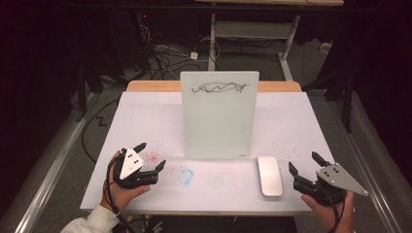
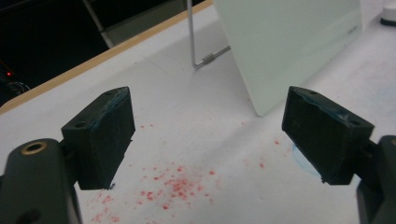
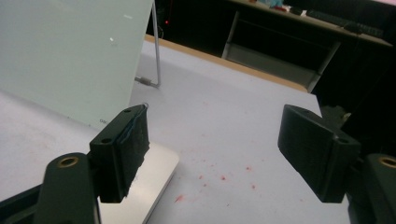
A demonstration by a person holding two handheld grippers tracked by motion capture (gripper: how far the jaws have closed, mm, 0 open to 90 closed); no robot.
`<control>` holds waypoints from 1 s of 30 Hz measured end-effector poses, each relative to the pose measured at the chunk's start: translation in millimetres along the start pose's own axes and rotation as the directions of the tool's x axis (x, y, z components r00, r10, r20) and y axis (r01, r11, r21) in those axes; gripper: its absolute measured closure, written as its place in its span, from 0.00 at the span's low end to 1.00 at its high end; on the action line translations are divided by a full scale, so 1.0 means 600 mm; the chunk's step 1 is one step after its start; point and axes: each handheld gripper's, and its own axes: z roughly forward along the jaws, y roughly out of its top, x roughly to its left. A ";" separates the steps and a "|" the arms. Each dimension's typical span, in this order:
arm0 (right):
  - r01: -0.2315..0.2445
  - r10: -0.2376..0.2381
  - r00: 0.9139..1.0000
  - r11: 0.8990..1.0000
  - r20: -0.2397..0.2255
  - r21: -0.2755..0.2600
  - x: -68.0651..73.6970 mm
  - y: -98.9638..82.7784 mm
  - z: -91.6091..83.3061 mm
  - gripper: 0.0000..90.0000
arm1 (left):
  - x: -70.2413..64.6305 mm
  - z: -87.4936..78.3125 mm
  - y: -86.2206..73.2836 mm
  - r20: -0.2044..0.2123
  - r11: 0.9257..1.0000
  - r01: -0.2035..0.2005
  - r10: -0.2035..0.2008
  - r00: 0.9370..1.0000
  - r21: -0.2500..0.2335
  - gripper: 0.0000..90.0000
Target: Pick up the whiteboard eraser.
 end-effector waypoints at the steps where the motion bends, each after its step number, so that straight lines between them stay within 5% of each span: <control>1: 0.000 0.000 1.000 1.000 0.003 0.012 0.001 -0.001 0.001 0.27 | -0.002 0.000 0.001 -0.002 1.000 0.000 0.001 1.000 0.002 0.18; 9: -0.052 0.051 0.999 0.994 0.008 0.099 0.005 0.005 0.012 0.19 | -0.014 -0.012 -0.003 0.015 1.000 0.006 -0.006 1.000 0.005 0.18; 13: -0.122 0.123 0.992 0.979 0.003 0.166 0.005 0.012 0.023 0.21 | -0.016 -0.010 -0.004 0.027 1.000 0.012 -0.013 1.000 0.021 0.18; 14: -0.133 0.134 0.991 0.972 0.007 0.195 0.006 0.015 0.026 0.22 | -0.016 -0.008 -0.005 0.030 0.999 0.012 -0.013 0.999 0.033 0.19; 15: -0.179 0.187 0.982 0.942 -0.002 0.282 0.012 0.020 0.040 0.22 | -0.014 -0.003 -0.006 0.046 0.999 0.027 -0.029 0.999 0.048 0.19; 16: -0.179 0.187 0.982 0.942 -0.002 0.282 0.012 0.020 0.040 0.22 | -0.014 -0.003 -0.006 0.046 0.999 0.027 -0.029 0.999 0.048 0.19; 17: -0.201 0.222 0.975 0.919 -0.024 0.338 0.018 0.024 0.054 0.23 | -0.014 -0.002 -0.008 0.058 0.997 0.039 -0.043 0.997 0.063 0.19; 18: -0.197 0.220 0.975 0.909 -0.021 0.368 0.024 0.026 0.062 0.23 | -0.013 0.000 -0.009 0.064 0.996 0.045 -0.049 0.997 0.072 0.19; 20: -0.195 0.218 0.976 0.904 -0.019 0.379 0.029 0.027 0.067 0.23 | -0.012 0.005 -0.010 0.069 0.994 0.051 -0.058 0.996 0.096 0.19; 23: -0.171 0.215 0.976 0.877 -0.047 0.449 0.056 0.025 0.093 0.23 | -0.012 0.009 -0.011 0.074 0.991 0.050 -0.060 0.995 0.120 0.19; 24: -0.151 0.193 0.981 0.862 -0.037 0.484 0.067 0.019 0.112 0.24 | -0.013 0.009 -0.011 0.075 0.991 0.049 -0.058 0.995 0.121 0.19; 25: -0.151 0.193 0.981 0.862 -0.037 0.484 0.067 0.019 0.112 0.24 | -0.014 0.008 -0.011 0.076 0.992 0.047 -0.056 0.995 0.119 0.19; 28: -0.170 0.207 0.978 0.826 -0.008 0.537 0.078 0.006 0.138 0.21 | -0.016 0.007 -0.010 0.077 0.992 0.046 -0.055 0.996 0.115 0.19; 30: -0.174 0.210 0.978 0.827 -0.005 0.535 0.079 0.003 0.144 0.19 | -0.016 0.008 -0.011 0.075 0.992 0.035 -0.045 0.996 0.121 0.19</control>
